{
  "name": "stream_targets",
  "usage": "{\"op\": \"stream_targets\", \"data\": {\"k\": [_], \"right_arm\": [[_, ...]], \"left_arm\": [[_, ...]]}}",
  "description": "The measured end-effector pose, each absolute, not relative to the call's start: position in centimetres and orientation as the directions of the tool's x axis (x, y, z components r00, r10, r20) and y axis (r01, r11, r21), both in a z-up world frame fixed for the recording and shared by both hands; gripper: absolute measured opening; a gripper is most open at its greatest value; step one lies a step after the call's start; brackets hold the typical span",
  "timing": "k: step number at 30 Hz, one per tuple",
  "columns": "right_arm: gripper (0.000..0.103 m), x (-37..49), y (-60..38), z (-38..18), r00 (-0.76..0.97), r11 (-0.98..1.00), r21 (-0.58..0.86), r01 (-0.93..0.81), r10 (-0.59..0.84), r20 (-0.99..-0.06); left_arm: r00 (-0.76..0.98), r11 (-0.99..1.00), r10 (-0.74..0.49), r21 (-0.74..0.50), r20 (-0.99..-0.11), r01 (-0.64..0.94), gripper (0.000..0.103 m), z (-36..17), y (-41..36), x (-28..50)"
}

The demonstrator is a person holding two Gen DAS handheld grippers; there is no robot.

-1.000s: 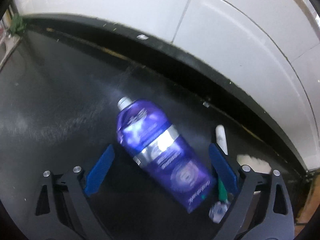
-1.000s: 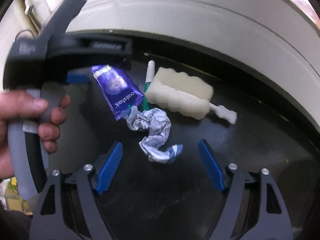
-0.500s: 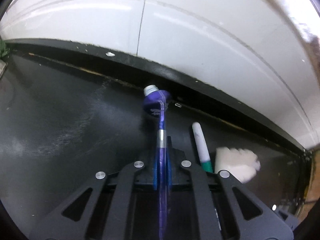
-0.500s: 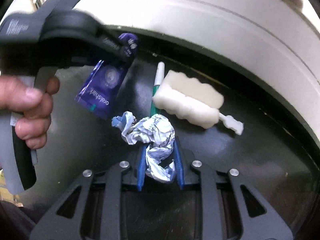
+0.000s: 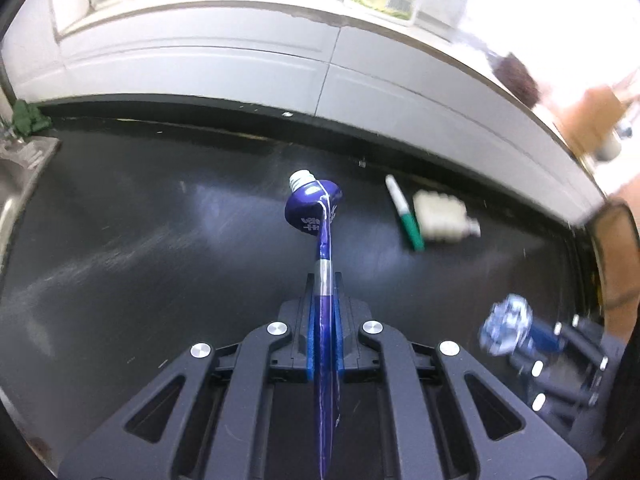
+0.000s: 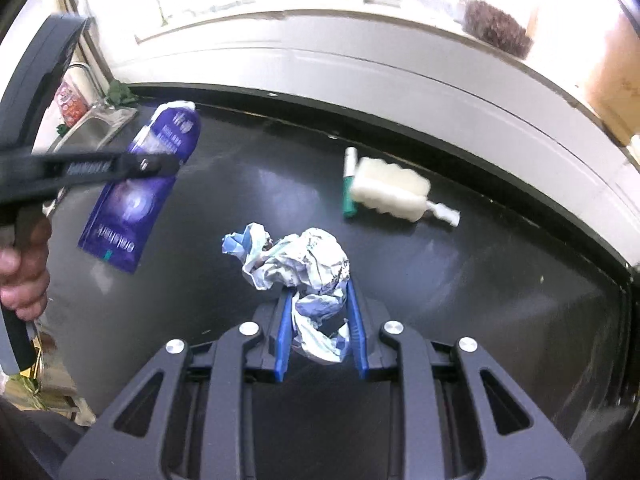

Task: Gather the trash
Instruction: 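Carry the toothpaste tube and foil over the bin and open both tools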

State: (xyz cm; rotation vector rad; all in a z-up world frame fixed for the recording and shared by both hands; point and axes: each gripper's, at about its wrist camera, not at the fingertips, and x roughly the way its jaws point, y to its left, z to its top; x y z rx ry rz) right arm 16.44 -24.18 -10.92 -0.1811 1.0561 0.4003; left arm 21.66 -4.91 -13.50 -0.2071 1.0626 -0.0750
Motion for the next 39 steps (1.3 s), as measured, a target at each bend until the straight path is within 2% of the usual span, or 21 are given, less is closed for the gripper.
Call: {"op": "stream_targets", "data": {"k": [7, 17, 25, 31, 36, 39], "right_arm": [[0.025, 9.8, -18.6, -10.4, 0.422, 0.896, 0.061, -0.439, 0.265, -0.867], [0.025, 2.8, -10.9, -8.6, 0.412, 0.862, 0.064, -0.502, 0.303, -0.859], [0.025, 0.3, -1.2, -7.5, 0.343, 0.755, 0.111, -0.646, 0.417, -0.841], [0.026, -3.9, 10.6, -7.9, 0.150, 0.557, 0.210, -0.803, 0.531, -0.834], [0.026, -8.1, 19.0, -9.6, -0.009, 0.408, 0.265, -0.874, 0.531, -0.847], [0.026, -9.6, 22.1, -11.2, -0.065, 0.377, 0.286, -0.881, 0.502, -0.863]], "left_arm": [[0.487, 0.992, -0.122, -0.119, -0.865, 0.036, 0.006, -12.6, -1.0, 10.9], [0.482, 0.991, -0.086, -0.124, -0.872, -0.046, 0.006, -13.2, 6.1, -0.1], [0.527, 0.967, 0.038, -0.102, -0.849, -0.234, 0.006, -11.8, 14.7, -7.9], [0.495, 0.890, 0.165, -0.088, -0.853, -0.448, 0.006, -11.8, 22.2, -16.5], [0.421, 0.800, 0.223, -0.082, -0.879, -0.594, 0.006, -13.6, 27.1, -23.1], [0.392, 0.757, 0.214, -0.101, -0.895, -0.645, 0.006, -15.2, 29.3, -25.7]]}}
